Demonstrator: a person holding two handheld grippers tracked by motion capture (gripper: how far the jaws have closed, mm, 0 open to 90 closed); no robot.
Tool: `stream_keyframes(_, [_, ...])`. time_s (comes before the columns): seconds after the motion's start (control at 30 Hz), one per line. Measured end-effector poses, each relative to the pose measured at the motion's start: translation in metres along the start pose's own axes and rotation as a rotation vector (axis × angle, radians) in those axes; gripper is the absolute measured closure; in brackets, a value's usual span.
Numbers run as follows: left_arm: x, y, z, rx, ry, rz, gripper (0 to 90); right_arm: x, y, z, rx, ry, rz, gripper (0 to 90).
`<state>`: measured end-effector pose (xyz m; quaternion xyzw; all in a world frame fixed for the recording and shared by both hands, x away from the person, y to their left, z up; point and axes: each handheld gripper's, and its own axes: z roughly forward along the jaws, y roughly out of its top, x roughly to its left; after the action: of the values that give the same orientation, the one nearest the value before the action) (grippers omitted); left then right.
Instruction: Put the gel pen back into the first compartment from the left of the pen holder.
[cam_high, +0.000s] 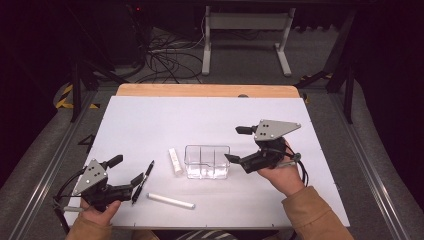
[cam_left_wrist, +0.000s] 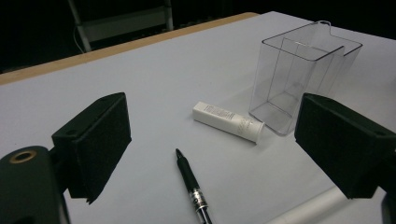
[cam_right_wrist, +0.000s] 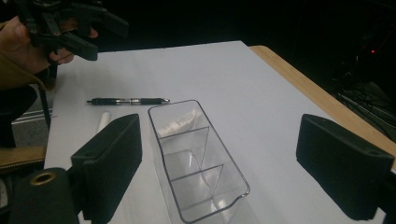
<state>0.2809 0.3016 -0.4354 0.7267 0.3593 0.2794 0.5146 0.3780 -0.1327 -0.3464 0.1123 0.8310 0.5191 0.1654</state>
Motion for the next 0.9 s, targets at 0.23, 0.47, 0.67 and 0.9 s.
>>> stream_keyframes(0.23, [0.001,0.005,0.000,0.012,-0.016,0.016,16.8,0.005,-0.017,-0.014,-0.045,-0.042,0.022,11.3])
stream_keyframes(0.47, [-0.001,0.010,0.006,0.061,0.040,0.068,18.4,0.006,-0.047,-0.028,-0.117,-0.119,0.086,1.3])
stream_keyframes(0.67, [0.002,0.010,0.009,0.077,0.027,0.055,12.8,0.009,-0.071,-0.035,-0.093,-0.167,0.139,0.2])
stream_keyframes(0.9, [0.004,0.011,0.011,0.089,-0.005,0.031,12.4,0.010,-0.101,-0.040,-0.083,-0.192,0.213,0.0])
